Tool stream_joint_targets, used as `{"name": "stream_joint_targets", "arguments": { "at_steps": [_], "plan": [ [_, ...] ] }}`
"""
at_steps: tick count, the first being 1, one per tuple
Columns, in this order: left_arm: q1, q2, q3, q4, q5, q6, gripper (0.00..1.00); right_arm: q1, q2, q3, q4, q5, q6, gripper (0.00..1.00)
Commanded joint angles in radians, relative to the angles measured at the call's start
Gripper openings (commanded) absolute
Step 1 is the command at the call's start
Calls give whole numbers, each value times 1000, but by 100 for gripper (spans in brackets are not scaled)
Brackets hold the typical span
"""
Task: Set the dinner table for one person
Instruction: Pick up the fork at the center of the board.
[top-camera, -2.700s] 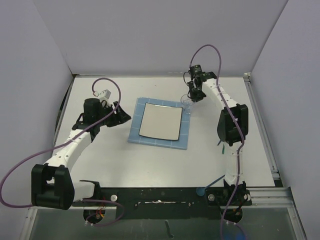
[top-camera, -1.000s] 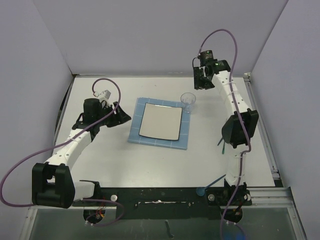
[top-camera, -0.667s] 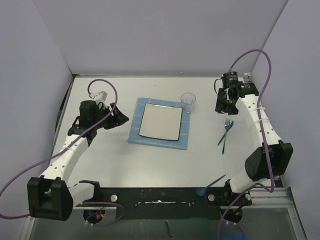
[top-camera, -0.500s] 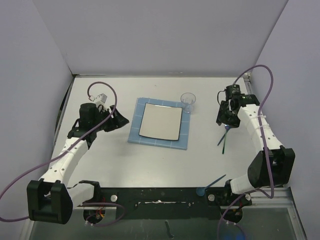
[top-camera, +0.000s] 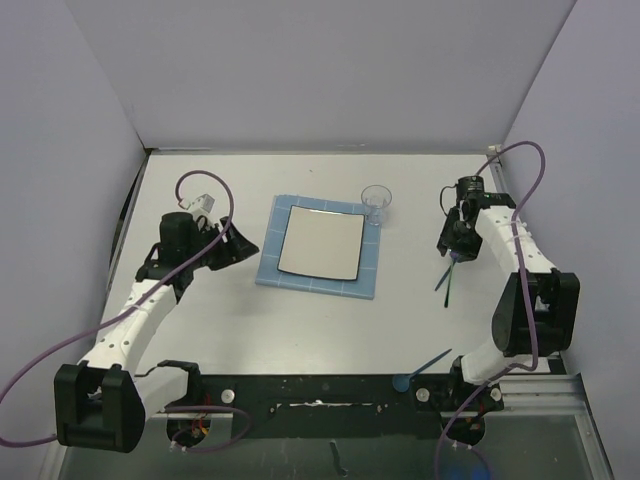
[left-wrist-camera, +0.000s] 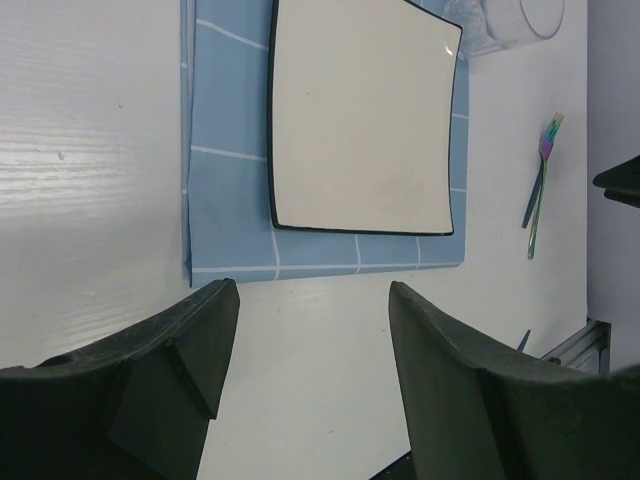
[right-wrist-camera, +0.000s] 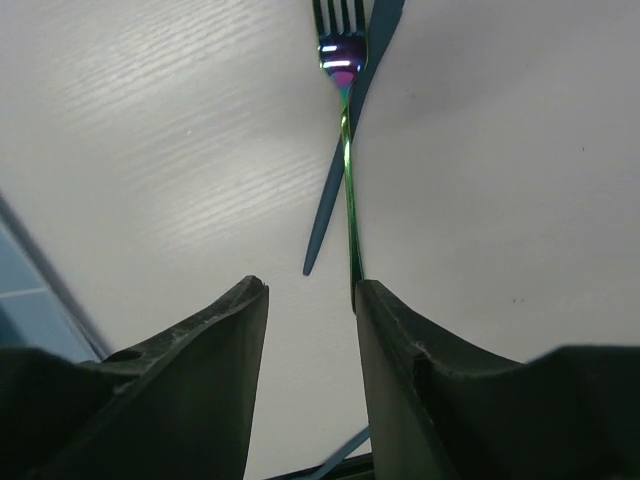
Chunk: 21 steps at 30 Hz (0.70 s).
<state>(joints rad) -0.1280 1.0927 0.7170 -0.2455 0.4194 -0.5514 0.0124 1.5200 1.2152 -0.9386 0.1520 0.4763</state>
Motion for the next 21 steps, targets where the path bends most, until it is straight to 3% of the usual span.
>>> {"name": "stream_joint_targets", "arguments": {
  "at_steps": [1, 5, 21],
  "plan": [
    [14, -13, 55, 22, -20, -11, 60, -68, 109, 60, 66, -10, -40, 41],
    [18, 24, 77, 24, -21, -13, 60, -126, 160, 40, 123, -98, -63, 40],
    [21, 99, 170, 16, 19, -34, 59, -190, 233, -59, 220, -176, -130, 36]
  ]
}}
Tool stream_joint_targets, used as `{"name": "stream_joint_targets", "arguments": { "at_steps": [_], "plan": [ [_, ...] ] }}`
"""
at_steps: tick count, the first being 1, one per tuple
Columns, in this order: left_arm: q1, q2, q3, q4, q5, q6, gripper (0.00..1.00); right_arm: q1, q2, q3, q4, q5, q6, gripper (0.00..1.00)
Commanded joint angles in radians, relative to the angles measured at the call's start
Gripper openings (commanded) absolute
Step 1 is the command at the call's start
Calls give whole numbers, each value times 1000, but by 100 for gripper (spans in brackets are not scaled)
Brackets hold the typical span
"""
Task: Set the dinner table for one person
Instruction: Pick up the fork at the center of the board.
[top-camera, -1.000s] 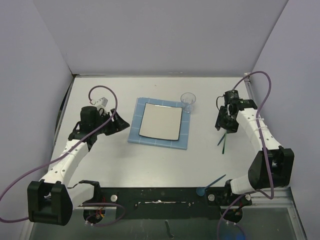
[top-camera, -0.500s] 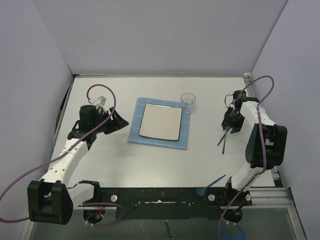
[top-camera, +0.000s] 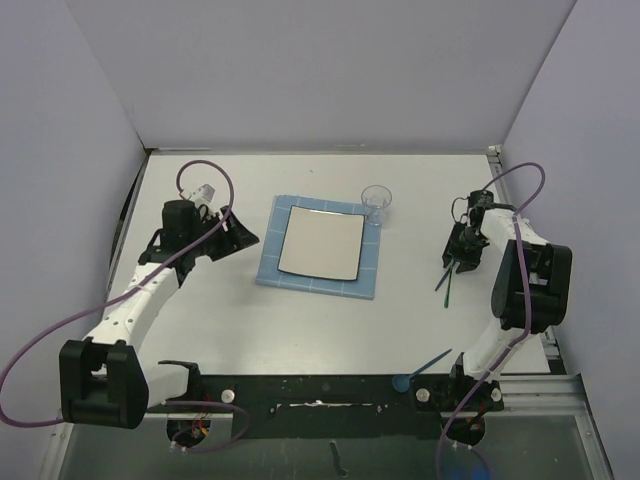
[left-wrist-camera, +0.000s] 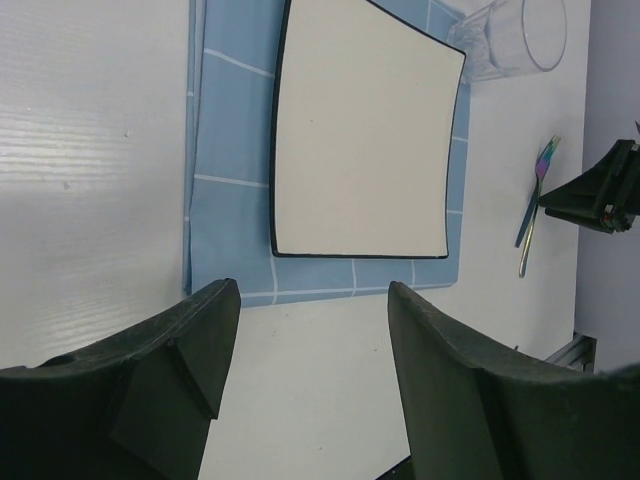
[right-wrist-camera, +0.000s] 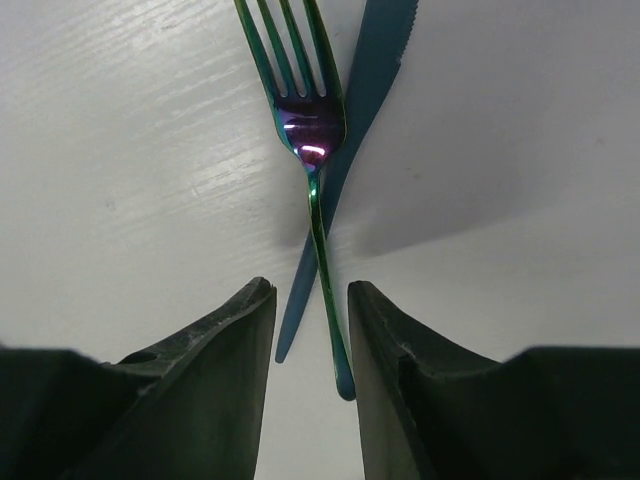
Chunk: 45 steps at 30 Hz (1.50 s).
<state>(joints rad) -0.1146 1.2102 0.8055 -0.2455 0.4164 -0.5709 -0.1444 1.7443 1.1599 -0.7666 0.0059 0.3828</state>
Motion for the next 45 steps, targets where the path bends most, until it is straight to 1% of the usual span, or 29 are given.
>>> {"name": "stream_joint_targets", "arguments": {
  "at_steps": [1, 6, 8, 10, 11, 20, 21, 23, 24, 25, 33, 41, 45],
  "plan": [
    [7, -25, 94, 5, 22, -9, 59, -46, 9, -4, 50, -39, -36, 36],
    [13, -24, 164, -54, 8, 26, 59, -67, 25, -7, 79, -96, -23, 34],
    [15, -18, 174, -57, 11, 25, 59, -66, 39, -4, 81, -106, -20, 29],
    [15, -12, 172, -44, 19, 13, 59, -67, 50, -3, 86, -113, -22, 23],
    [15, -10, 168, -38, 23, 8, 59, -66, 55, -3, 89, -117, -24, 22],
    [15, -6, 179, -36, 35, -1, 59, -66, 60, -2, 92, -119, -32, 24],
    [15, -8, 181, -37, 36, 0, 59, -65, 59, -2, 92, -118, -32, 22],
    [15, -12, 184, -37, 35, 0, 59, -66, 58, -4, 88, -117, -31, 6],
    [15, -13, 183, -37, 35, 1, 59, -65, 56, -6, 85, -114, -32, 1],
    [15, -14, 182, -38, 35, 2, 59, -65, 53, -7, 82, -112, -31, 0],
    [15, -43, 142, -30, 36, -8, 59, -59, 8, 7, 53, -107, -35, 0],
    [15, -83, 116, -24, 41, -21, 59, -33, -80, 96, -28, -98, -36, 0],
    [15, -102, 94, -21, 47, -29, 59, 9, -99, 153, -66, -90, -28, 0]
  ]
}}
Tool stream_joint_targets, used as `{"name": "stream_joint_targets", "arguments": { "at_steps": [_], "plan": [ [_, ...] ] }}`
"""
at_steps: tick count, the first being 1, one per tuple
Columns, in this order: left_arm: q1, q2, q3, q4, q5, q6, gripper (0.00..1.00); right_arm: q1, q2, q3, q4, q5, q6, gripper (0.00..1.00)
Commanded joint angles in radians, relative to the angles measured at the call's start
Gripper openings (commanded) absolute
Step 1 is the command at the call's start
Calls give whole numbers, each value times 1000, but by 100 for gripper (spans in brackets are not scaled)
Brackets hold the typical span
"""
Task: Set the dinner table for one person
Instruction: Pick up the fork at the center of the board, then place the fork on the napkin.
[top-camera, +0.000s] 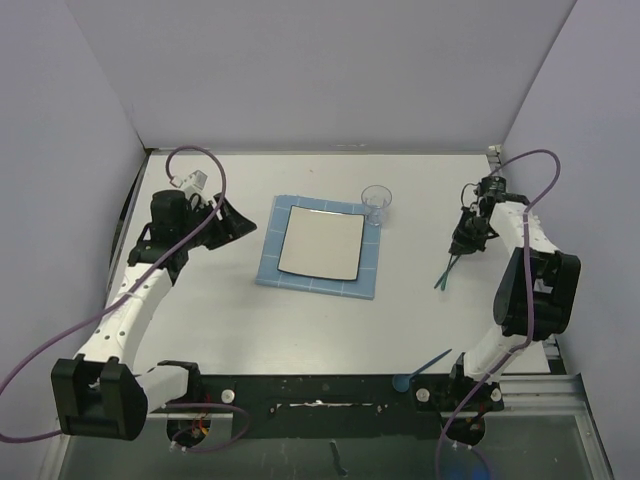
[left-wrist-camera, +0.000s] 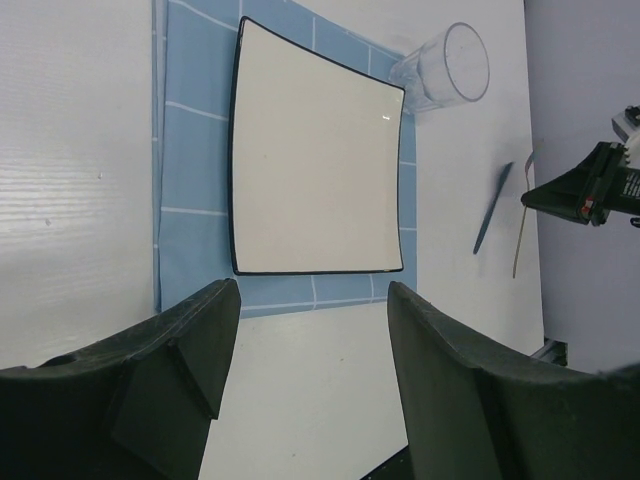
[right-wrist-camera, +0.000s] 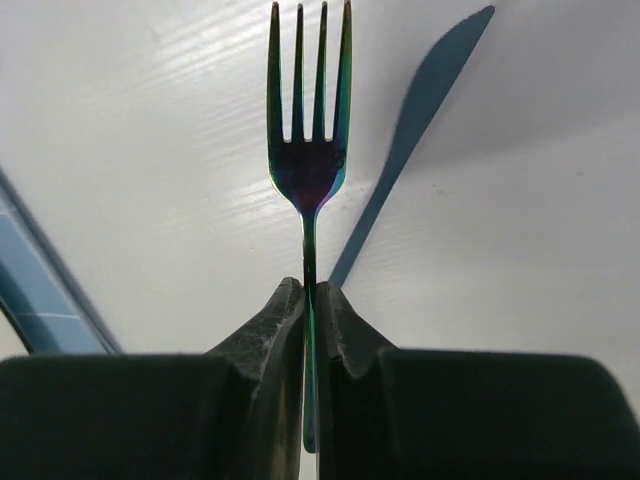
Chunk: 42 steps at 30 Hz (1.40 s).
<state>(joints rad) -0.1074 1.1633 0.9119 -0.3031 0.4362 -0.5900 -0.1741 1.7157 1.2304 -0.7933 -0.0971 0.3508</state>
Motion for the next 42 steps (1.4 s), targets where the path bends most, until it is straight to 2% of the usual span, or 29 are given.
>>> {"name": "stream_joint_targets", "arguments": {
  "at_steps": [1, 9, 26, 34, 42],
  "plan": [
    [8, -62, -14, 34, 28, -10, 59, 53, -71, 104, -50, 24, 6, 0],
    [13, -102, -19, 5, 19, 5, 59, 166, -40, 175, -61, 38, 56, 0],
    [32, -112, -20, -9, 24, 12, 59, 496, 113, 436, -122, 90, 166, 0],
    [38, -112, -26, -8, 16, 17, 59, 621, 201, 635, -166, 92, 217, 0],
    [43, -111, -31, 13, 10, 6, 59, 741, 367, 878, -199, 105, 278, 0]
  ]
}}
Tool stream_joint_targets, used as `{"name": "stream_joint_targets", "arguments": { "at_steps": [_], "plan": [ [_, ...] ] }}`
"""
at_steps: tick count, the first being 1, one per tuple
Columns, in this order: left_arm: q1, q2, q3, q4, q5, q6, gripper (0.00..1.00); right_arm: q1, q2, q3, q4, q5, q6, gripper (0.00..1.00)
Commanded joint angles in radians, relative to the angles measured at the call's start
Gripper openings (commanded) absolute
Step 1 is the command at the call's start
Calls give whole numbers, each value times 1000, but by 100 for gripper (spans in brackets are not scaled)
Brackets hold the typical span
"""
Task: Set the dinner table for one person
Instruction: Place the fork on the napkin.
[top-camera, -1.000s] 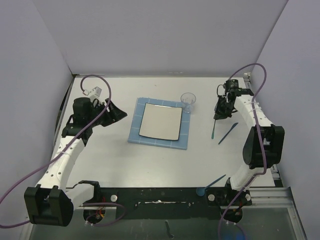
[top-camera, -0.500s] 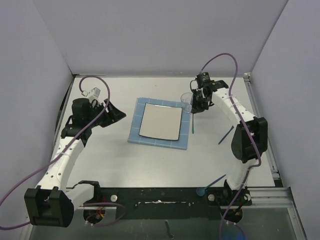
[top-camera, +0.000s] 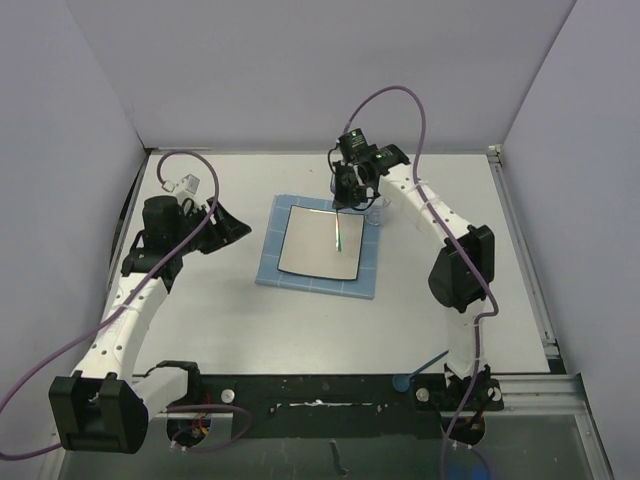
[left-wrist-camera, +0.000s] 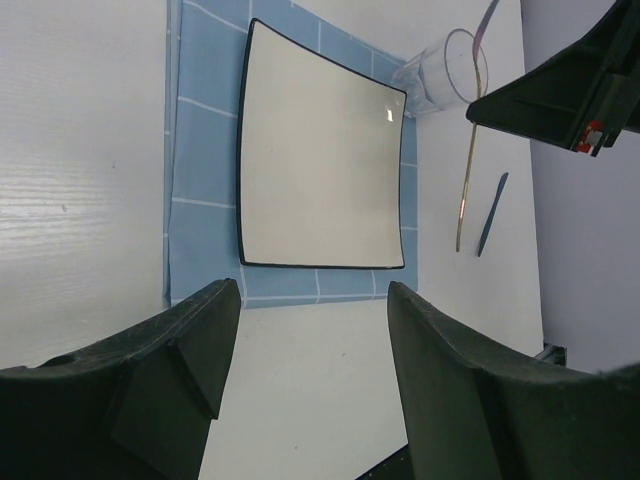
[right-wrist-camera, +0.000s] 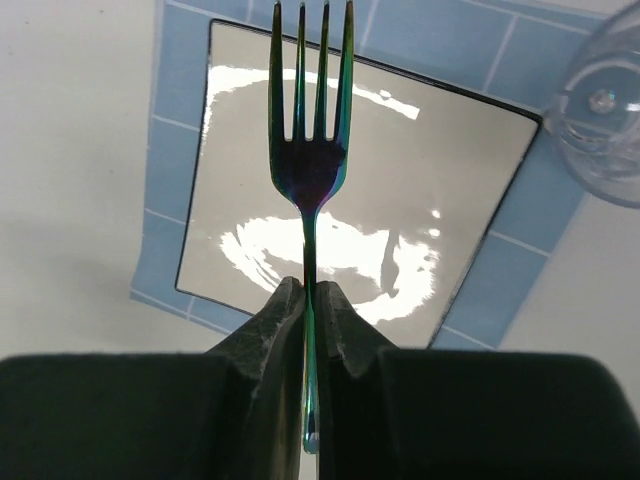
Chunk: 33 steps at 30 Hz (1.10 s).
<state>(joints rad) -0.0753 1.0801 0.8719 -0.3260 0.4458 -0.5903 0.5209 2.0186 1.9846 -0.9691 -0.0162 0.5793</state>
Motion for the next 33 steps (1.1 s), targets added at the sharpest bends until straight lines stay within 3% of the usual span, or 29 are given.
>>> {"name": "stream_joint_targets", "arguments": {
  "at_steps": [1, 11, 20, 33],
  "plan": [
    [12, -30, 9, 37, -3, 5, 59, 58, 85, 150, -23, 32, 61, 0],
    [22, -17, 2, 79, -30, -32, 59, 155, 213, 233, 80, 66, 209, 0],
    [29, -23, -29, 105, -47, -43, 59, 215, 321, 346, 116, 25, 237, 0],
    [35, -21, -73, 104, -33, -40, 59, 238, 376, 260, 288, 70, 333, 0]
  ]
}}
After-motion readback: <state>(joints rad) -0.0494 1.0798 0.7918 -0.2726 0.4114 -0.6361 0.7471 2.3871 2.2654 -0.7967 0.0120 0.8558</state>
